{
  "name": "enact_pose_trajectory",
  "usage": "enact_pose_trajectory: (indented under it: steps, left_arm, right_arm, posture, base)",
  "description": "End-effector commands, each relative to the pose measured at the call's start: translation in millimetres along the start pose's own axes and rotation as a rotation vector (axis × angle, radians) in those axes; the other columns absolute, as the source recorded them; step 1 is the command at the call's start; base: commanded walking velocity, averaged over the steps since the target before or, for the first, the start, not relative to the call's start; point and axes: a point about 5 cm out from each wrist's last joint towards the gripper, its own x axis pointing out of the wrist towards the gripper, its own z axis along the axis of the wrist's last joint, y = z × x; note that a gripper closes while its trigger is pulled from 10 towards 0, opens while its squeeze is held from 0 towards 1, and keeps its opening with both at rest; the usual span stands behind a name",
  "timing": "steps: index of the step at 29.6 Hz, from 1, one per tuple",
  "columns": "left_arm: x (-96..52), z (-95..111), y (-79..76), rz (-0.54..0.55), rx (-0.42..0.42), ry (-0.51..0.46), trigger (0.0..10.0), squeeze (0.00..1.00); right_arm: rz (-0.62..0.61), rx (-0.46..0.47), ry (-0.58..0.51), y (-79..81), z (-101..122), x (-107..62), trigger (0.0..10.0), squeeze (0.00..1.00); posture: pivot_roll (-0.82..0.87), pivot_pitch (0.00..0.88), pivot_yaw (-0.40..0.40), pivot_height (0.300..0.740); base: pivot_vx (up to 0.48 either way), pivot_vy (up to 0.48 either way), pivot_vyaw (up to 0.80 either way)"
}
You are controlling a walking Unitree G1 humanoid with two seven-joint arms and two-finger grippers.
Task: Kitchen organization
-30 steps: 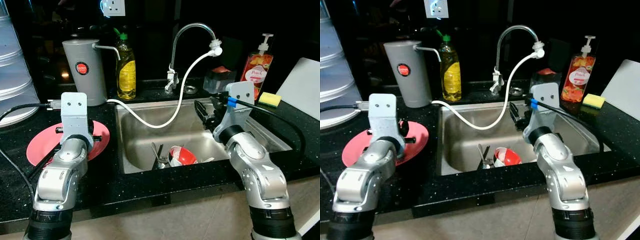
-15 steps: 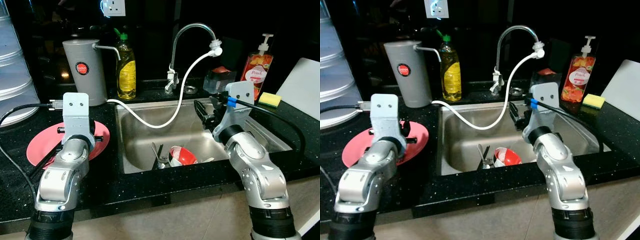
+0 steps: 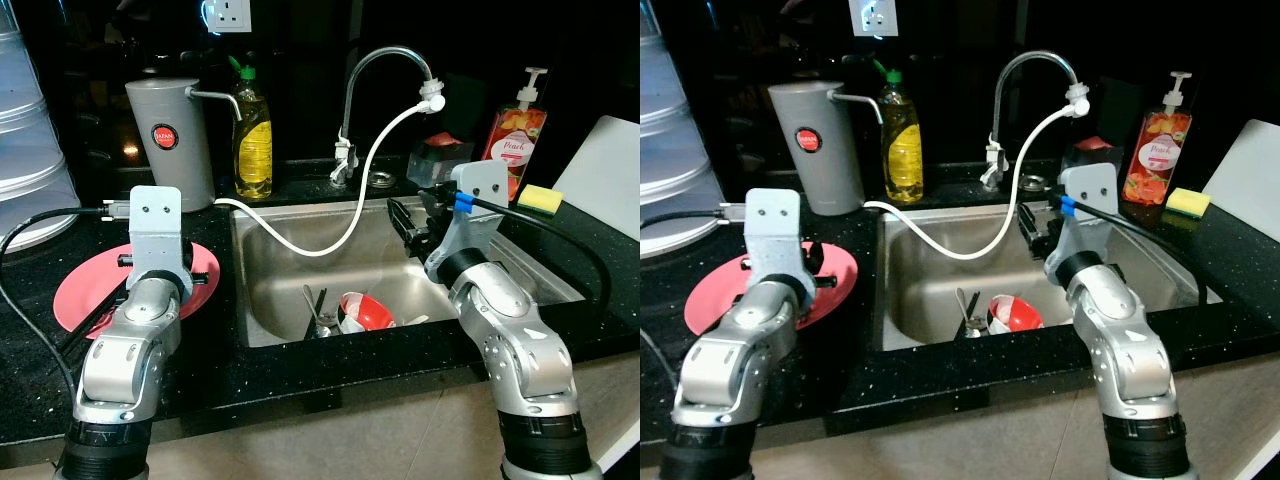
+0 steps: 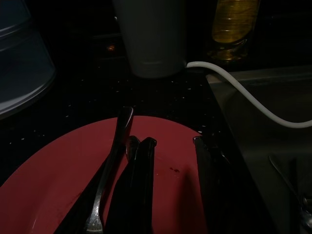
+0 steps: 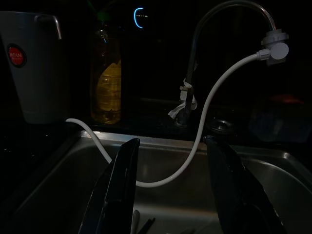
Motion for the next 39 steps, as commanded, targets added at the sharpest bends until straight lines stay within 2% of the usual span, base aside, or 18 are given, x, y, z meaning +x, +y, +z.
enact_pose_trajectory:
  steps: [1, 39]
  left_arm:
    - [-1.2, -2.1, -0.5, 0.004, 0.002, -0.001, 10.0, 0.00]
    - [-1.9, -4.9, 0.2, 0.016, -0.006, 0.004, 10.0, 0.00]
  right_arm:
    - [-0.006, 0.004, -0.004, -1.2, 0.3, 0.7, 10.0, 0.00]
    - [-0.002, -0.001, -0.005, -3.0, 2.3, 1.2, 10.0, 0.00]
  posture:
    - [-0.02, 0.058, -0.021, 0.740]
    - [-0.03, 0.064, -0.035, 0.740]
  base:
    - [0.000, 0.000, 0.00]
    - [0.000, 0.000, 0.00]
